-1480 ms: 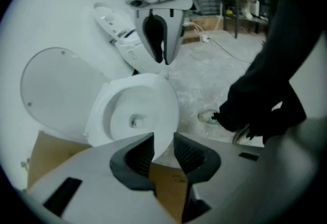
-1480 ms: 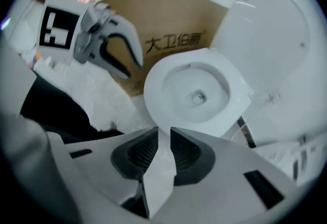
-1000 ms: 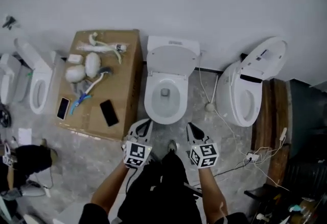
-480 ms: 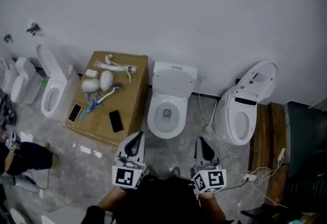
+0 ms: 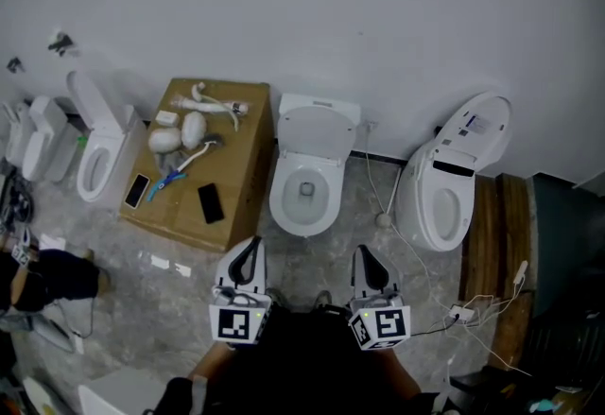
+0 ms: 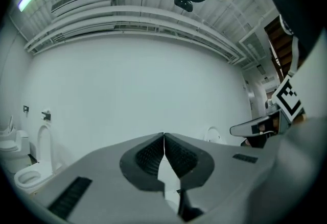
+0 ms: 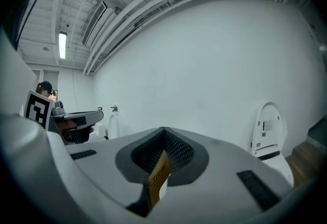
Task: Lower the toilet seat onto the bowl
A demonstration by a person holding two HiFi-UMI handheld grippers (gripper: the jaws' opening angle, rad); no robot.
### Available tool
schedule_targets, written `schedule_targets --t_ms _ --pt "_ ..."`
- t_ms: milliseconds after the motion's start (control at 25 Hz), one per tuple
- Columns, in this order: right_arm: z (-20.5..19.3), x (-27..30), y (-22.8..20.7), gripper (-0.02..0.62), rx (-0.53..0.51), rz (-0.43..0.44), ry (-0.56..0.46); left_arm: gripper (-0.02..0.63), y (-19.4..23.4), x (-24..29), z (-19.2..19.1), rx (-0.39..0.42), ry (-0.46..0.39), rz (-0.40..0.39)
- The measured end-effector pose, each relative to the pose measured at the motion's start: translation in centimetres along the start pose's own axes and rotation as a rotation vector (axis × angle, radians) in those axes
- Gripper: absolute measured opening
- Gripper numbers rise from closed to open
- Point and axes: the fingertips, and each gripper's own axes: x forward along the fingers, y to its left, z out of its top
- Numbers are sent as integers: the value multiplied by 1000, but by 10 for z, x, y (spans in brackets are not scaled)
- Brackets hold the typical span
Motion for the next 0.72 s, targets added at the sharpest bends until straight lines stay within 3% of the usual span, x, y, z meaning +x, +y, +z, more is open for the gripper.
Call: schedule_targets --t_ms 240,360,720 --pt "2 -2 -3 21 -12 8 -5 23 -4 -2 9 26 -42 34" --pt "5 -2 -2 21 -15 2 -15 23 3 -3 5 13 -24 52" --pt "5 -3 2 21 -22 5 -10 23 1 -8 5 1 -17 32"
